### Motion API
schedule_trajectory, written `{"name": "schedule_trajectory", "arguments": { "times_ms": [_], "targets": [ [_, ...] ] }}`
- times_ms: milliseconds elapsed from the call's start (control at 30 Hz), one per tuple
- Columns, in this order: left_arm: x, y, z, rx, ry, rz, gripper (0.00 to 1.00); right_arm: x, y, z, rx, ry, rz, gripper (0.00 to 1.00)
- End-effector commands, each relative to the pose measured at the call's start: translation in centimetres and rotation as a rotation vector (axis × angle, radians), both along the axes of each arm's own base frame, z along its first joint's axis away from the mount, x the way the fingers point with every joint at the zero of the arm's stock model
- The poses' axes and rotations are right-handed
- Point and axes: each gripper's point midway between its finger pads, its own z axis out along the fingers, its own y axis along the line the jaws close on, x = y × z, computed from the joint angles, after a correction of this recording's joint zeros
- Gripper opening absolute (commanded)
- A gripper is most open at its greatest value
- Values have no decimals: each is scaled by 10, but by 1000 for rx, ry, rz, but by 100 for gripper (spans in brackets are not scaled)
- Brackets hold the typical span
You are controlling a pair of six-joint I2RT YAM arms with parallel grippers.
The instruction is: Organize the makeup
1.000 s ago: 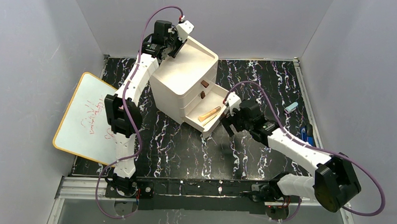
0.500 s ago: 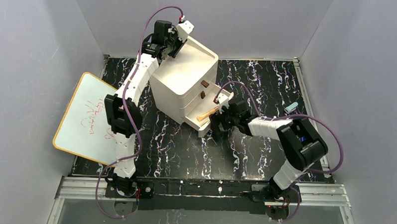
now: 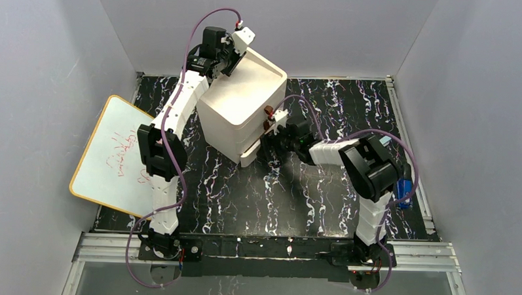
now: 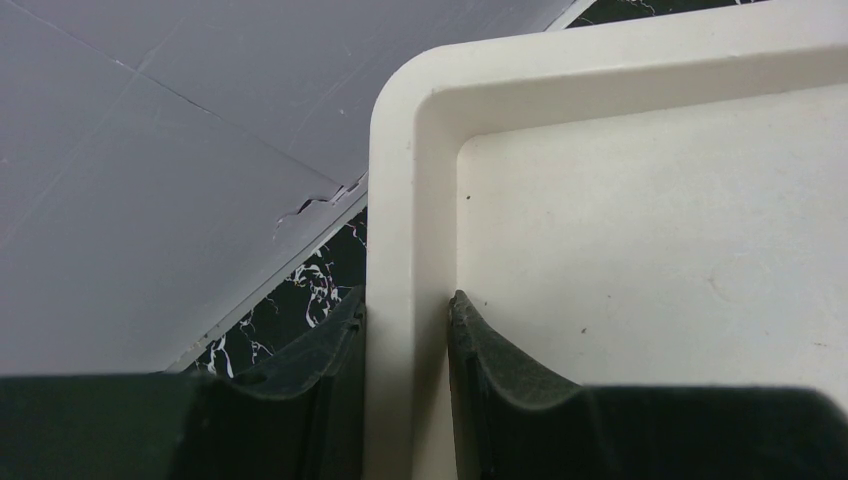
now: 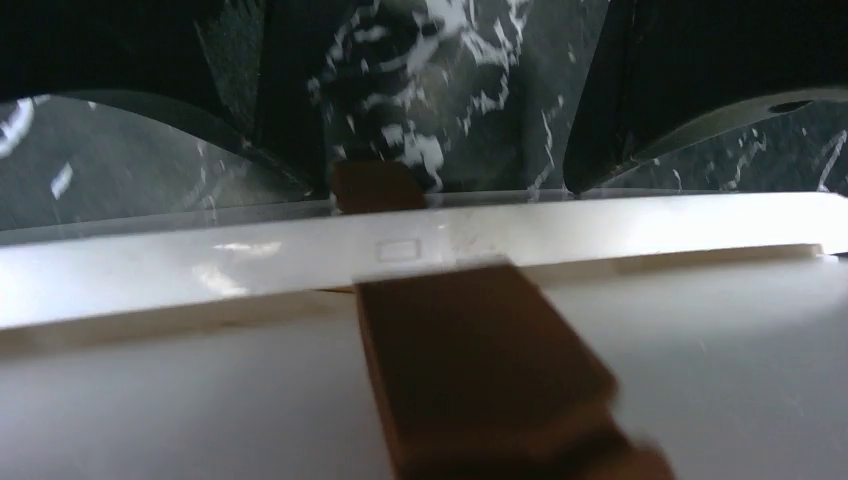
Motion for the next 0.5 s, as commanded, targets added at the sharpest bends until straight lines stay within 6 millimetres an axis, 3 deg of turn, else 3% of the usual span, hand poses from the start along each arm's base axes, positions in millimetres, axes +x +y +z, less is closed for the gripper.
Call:
{"name": "schedule_trajectory", "arguments": {
  "times_ms": [0, 233, 467],
  "targets": [
    [-56, -21, -113, 182, 348, -128, 0, 24, 53, 55, 214, -151, 20, 99],
    [-56, -19, -111, 182, 340, -121, 0, 18, 84, 68, 270, -214, 80, 99],
    [-52, -6, -82, 97, 302, -103, 0, -5, 66, 76, 215, -227, 117, 99]
  ]
}}
